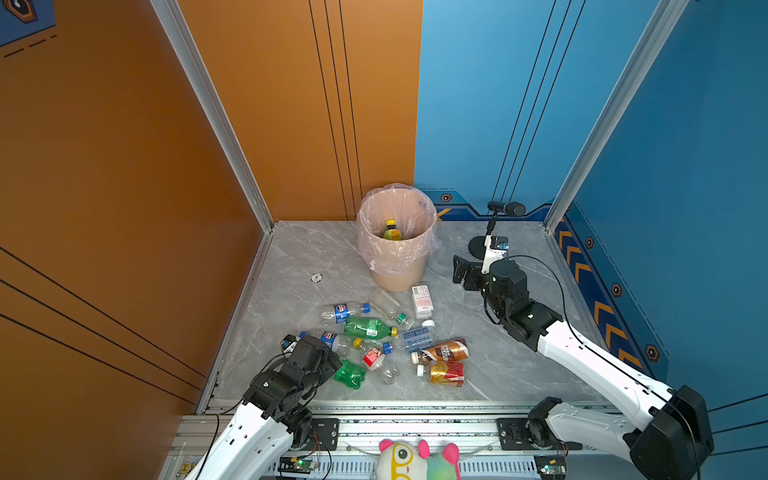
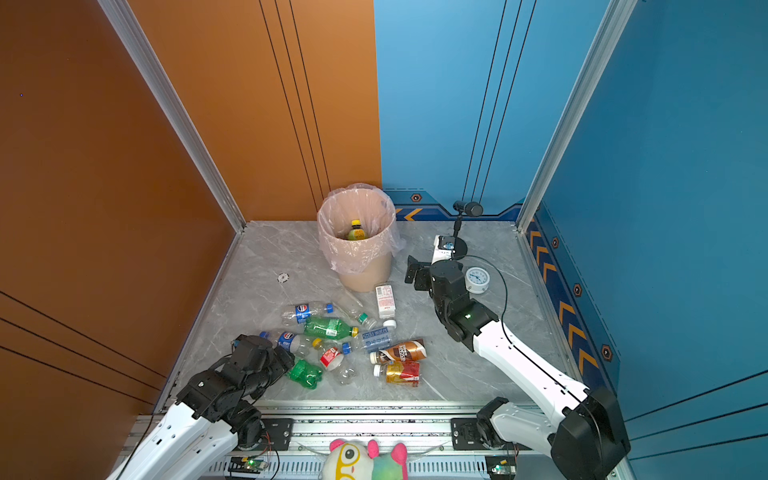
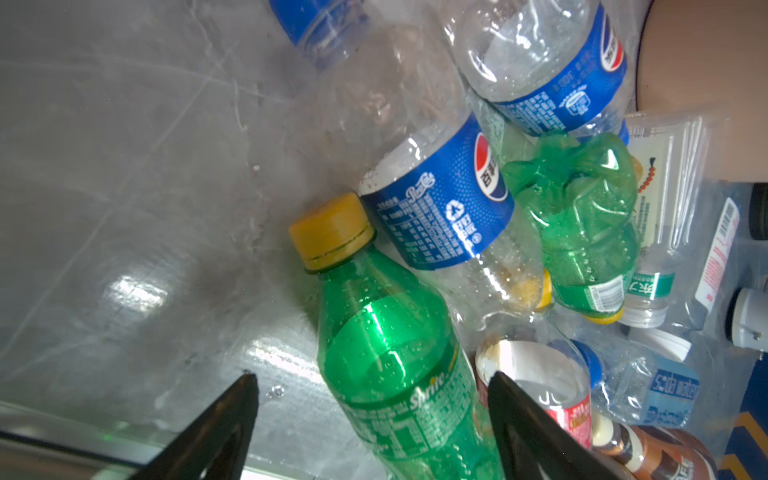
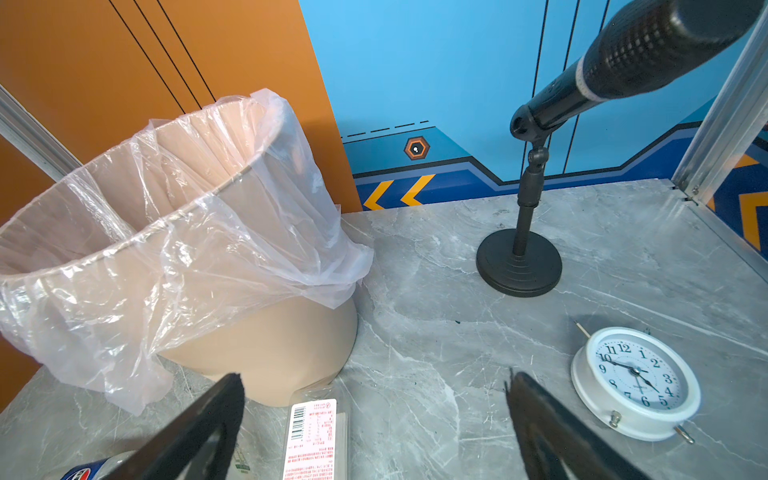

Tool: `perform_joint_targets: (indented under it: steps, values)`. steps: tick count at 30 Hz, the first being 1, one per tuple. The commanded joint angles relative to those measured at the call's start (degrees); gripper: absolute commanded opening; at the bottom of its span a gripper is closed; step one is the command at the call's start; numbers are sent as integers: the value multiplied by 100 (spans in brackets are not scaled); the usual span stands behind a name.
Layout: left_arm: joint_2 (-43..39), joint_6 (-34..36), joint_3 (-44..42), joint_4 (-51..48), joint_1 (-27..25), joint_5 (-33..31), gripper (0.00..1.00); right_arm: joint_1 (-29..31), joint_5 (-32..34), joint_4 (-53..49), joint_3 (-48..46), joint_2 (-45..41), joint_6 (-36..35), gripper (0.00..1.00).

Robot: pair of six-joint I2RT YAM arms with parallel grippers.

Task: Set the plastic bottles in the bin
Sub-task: 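Grasp the green Sprite bottle with the left gripper while the right arm withdraws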

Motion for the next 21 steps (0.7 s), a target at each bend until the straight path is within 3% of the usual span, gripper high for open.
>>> perform_joint_targets:
  steps: [1,11,21]
  values:
    - [126,-320,-253,469,-51,-126,88,-54,-101,16,-56,45,95,100]
    - [512,-700,-604,1235,-372,-111,88,-115,-133,-46,-68,4,85,100]
    - [582,-1119,-879,1768,-602,-222,73,-205,-159,-19,-84,22,163,100]
